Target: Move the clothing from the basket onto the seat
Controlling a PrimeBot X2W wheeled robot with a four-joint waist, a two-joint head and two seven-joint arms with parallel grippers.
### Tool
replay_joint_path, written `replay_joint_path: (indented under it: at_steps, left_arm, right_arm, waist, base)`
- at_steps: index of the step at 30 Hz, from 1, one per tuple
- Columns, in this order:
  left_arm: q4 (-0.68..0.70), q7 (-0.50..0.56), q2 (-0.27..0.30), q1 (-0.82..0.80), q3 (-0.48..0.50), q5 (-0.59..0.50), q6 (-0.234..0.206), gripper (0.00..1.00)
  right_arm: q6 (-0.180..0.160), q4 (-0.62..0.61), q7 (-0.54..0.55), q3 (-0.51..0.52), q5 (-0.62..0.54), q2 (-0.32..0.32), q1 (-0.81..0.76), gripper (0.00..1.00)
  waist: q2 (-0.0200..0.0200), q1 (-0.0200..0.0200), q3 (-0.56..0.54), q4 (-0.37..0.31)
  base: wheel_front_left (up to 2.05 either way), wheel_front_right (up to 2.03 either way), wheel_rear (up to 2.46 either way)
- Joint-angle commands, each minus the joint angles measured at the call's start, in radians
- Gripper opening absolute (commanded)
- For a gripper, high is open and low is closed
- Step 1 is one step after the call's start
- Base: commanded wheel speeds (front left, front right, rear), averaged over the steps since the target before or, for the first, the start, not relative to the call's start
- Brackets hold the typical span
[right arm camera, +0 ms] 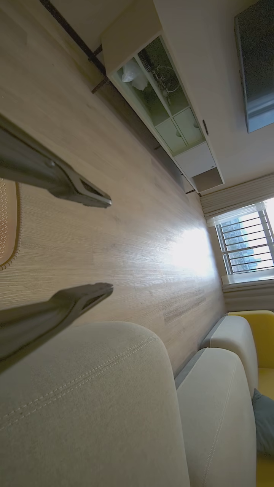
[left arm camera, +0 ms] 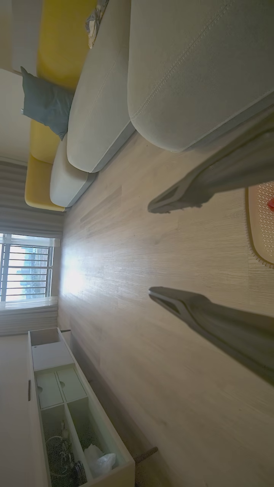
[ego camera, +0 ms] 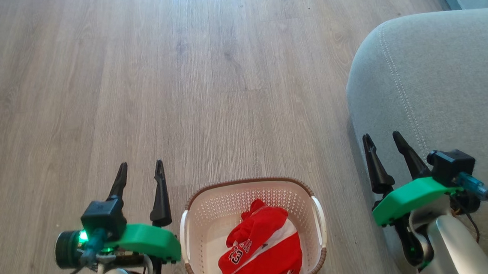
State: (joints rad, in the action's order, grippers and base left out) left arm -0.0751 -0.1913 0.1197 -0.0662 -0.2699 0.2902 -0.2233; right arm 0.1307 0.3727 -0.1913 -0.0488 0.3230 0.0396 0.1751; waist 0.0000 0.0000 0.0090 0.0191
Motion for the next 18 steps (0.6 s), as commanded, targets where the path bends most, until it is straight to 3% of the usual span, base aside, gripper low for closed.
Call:
replay_joint_path:
  at_steps: [1, 18]
  left_arm:
    - [0.033, -0.016, 0.005, -0.045, 0.023, -0.037, -0.007, 1.0]
    - [0.052, -0.067, -0.009, -0.045, 0.004, -0.251, -0.032, 1.0]
  right_arm:
    - [0.0, -0.028, -0.017, -0.028, -0.034, 0.01, 0.052, 1.0]
    - [0.0, 0.01, -0.067, -0.054, -0.212, 0.011, 0.087, 1.0]
  waist:
    - [0.0, 0.0, 0.0, -0.001]
    - [0.0, 0.0, -0.007, -0.001]
  base:
    - [0.0, 0.0, 0.0]
    - [0.0, 0.0, 0.0]
